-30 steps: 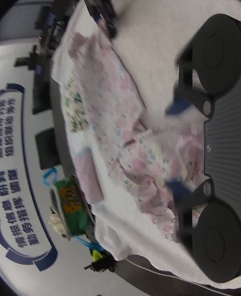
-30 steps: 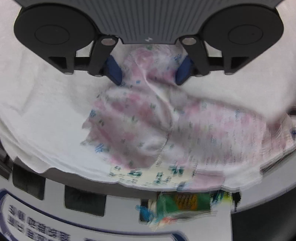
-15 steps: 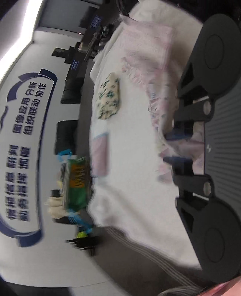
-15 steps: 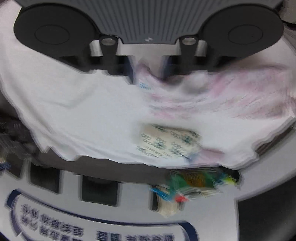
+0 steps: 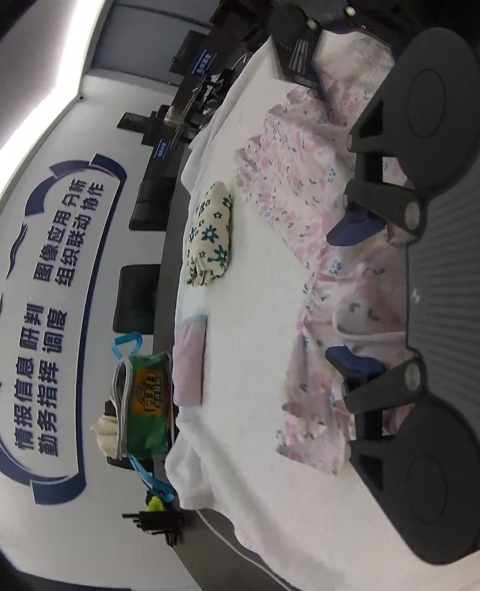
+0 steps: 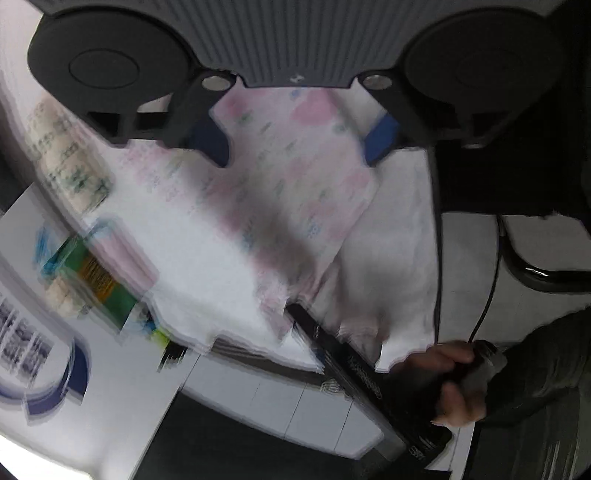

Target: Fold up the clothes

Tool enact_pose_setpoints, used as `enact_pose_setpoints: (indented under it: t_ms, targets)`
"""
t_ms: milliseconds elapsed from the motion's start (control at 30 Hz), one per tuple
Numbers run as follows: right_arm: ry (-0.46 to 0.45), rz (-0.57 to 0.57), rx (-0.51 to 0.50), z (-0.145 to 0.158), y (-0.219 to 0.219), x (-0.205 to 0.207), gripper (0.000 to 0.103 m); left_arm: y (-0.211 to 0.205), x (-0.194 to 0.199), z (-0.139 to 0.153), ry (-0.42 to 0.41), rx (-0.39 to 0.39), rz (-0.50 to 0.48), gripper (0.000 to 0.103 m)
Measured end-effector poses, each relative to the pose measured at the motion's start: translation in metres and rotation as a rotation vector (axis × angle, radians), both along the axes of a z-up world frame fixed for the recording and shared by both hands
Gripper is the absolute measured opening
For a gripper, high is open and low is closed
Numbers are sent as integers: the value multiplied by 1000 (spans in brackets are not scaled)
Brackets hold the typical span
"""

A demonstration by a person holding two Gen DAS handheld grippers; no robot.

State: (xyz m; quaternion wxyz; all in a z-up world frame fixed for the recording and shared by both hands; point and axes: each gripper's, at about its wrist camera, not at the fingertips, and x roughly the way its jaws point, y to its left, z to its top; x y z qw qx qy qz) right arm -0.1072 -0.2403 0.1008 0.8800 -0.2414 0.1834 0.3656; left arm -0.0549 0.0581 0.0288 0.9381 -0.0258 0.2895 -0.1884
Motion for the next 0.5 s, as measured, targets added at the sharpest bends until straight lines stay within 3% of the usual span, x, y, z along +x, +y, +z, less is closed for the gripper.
enact_pose_setpoints:
  t_ms: [33, 333, 400, 467, 500]
  targets:
    - [-1, -19, 9, 2, 1, 8, 3, 3, -1, -1, 4, -4, 6, 59]
    - [-14, -193, 86, 22, 12, 83, 3, 21, 2, 19, -41, -88, 115, 60]
    - [-52, -305, 65, 22, 19, 109, 7, 18, 4, 20, -38, -75, 112, 62]
    - [-106, -478, 7, 17, 30, 134, 28, 14, 4, 19, -33, -51, 104, 62]
    - [-122, -539, -15, 15, 33, 141, 30, 14, 0, 18, -40, -40, 88, 63]
